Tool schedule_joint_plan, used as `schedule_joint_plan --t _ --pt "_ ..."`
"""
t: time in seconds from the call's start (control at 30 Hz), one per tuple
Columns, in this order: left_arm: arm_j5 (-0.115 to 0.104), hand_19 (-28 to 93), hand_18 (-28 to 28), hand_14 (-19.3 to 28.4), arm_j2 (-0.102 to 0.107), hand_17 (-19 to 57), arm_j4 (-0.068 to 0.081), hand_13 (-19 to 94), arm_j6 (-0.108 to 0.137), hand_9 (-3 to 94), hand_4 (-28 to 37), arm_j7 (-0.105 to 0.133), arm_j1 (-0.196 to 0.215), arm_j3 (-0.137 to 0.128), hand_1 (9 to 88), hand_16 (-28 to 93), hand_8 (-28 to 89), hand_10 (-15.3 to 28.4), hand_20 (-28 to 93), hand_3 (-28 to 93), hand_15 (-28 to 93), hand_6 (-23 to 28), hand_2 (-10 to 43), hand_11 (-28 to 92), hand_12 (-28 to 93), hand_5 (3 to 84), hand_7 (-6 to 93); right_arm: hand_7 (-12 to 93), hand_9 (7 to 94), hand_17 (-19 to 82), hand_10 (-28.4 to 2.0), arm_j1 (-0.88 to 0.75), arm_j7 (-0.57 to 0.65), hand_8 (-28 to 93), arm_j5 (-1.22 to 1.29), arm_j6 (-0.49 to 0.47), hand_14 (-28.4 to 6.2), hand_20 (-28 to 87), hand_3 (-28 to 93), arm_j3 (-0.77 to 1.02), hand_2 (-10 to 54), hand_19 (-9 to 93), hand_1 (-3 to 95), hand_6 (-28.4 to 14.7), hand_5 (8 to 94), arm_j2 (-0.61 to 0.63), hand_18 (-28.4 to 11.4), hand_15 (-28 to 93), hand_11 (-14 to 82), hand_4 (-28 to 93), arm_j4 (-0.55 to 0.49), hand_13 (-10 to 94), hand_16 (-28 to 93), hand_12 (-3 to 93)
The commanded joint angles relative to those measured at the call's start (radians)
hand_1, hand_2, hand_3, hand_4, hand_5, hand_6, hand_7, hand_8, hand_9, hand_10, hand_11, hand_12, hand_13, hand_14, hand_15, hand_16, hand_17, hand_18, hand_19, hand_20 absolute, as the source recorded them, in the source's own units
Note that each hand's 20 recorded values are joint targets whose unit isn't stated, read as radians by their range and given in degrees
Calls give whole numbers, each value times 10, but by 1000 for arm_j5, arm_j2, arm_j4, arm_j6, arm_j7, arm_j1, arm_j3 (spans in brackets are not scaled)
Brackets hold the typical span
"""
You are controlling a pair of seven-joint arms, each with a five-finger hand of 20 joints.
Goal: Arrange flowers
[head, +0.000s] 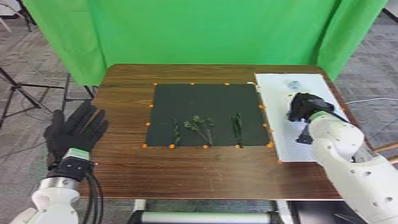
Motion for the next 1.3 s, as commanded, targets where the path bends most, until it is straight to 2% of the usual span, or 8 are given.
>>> schedule_joint_plan --t 0.03,0.33,0.53,0.67,0.73,0.8,1.13,1.3 --pt "2 314 104 131 -13 -54 0 229 -15 336 -283 3 17 -8 282 -113 -116 122 65 701 343 55 143 207 74 413 193 393 867 442 -73 -74 -22 63 -44 69 -66 447 679 -7 -95 929 581 -2 721 -8 -213 684 130 -282 -48 757 324 434" --pt "7 313 104 128 -8 -54 -2 233 -12 339 -283 -1 21 -22 282 -114 -117 123 65 702 343 55 142 208 75 414 191 387 872 447 -77 24 -31 79 -169 309 -66 447 702 -162 -95 932 576 -5 729 -37 -215 677 131 -283 -200 764 327 446" --pt "5 308 98 124 19 -49 12 235 -16 340 -283 4 2 -2 282 -116 -117 122 63 703 338 55 141 206 74 414 190 382 874 451 -78 192 -117 86 -55 364 -66 453 713 -370 -95 932 571 -6 733 -151 -213 680 134 -283 -155 767 331 450" --pt "4 301 92 121 32 -44 20 233 -10 340 -283 -8 -23 11 283 -116 -116 122 61 703 332 56 142 206 74 414 190 380 876 452 -78 287 -79 87 -35 449 -67 457 719 -521 -95 932 568 -6 734 -237 -213 680 133 -283 -67 768 332 447" --pt "8 302 92 121 41 -44 31 233 -22 339 -283 -5 -48 26 282 -116 -116 122 61 704 332 56 142 206 74 414 190 379 878 457 -79 323 -57 86 -15 419 -68 459 725 -562 -95 932 564 -7 736 -269 -214 680 133 -283 -39 770 332 445" --pt "17 302 92 121 44 -44 38 233 -20 339 -283 -26 -68 37 282 -115 -116 122 62 703 332 56 142 205 74 414 190 378 879 459 -81 326 -57 87 11 393 -68 461 728 -579 -95 932 562 -8 737 -291 -215 680 132 -283 -29 771 332 443" --pt "17 303 92 120 55 -45 43 231 -15 336 -283 -44 -89 62 283 -114 -116 121 63 703 330 55 140 204 73 413 190 363 869 449 -85 360 -27 84 -106 208 -75 458 728 -694 -95 932 562 -14 735 -358 -220 674 122 -283 16 765 336 436" --pt "30 301 93 119 52 -45 48 231 -15 335 -283 -71 -106 73 283 -114 -116 122 63 703 328 55 140 203 74 413 190 348 856 438 -87 349 -17 71 -120 175 -81 441 730 -708 -95 930 557 -17 722 -387 -227 667 115 -283 35 754 339 427"
